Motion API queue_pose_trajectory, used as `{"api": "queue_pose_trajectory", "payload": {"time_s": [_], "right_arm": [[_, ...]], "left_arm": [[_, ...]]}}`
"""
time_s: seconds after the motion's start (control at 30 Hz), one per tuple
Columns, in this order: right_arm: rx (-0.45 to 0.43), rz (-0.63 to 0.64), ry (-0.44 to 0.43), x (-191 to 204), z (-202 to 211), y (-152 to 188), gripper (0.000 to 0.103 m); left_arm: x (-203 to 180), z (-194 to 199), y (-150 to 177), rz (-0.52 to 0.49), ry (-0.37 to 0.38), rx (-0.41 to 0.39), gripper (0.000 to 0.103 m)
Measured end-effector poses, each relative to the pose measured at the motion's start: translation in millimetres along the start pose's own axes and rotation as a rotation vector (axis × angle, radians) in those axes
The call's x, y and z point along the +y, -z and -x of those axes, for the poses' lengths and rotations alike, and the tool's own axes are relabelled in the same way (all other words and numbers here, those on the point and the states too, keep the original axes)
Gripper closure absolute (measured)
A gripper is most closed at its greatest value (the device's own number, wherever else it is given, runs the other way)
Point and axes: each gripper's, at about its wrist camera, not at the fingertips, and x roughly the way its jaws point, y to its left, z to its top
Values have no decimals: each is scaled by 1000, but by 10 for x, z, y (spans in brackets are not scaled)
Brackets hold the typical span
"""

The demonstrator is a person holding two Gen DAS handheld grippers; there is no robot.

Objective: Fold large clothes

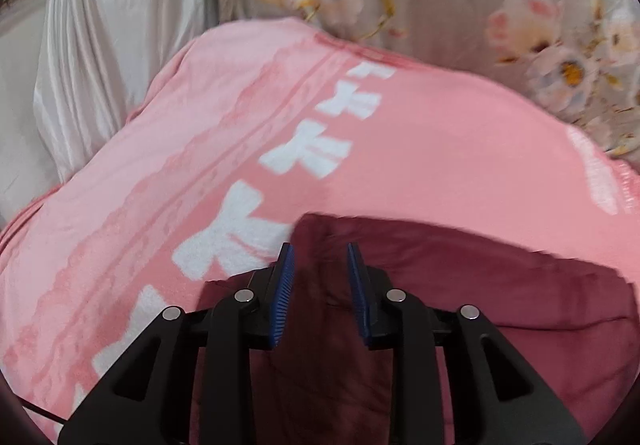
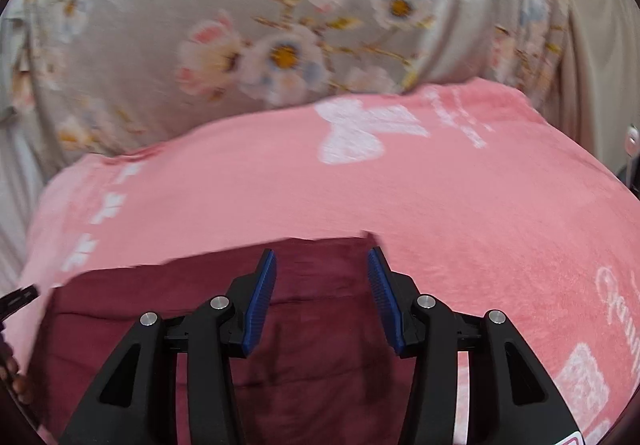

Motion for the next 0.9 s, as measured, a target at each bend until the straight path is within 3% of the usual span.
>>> {"api": "queue_pose_trajectory", "payload": {"time_s": [0.1,0.17,0.33,0.43,0.63,0.9], "right_arm": [[27,73,-114,486,40,48,56],[50,116,-161,766,-11,110,56],[148,189,-184,1262,-337,379,58],[196,179,-165,1271,-536,506,62],[217,163,-156,1158,-733,693,66],[250,161,-158,1146,-821,773,66]], "left_arm": [[-356,290,-25,-55,74,-26,67],[-617,337,33,-90,117,-11,66],[-1041,43,311,-137,94,83,67],[-1079,-133,456,-122,70,113,67],[-1133,-232,626,-142,28,69,66],[-1136,-294,675,-140,17,66,65]]}}
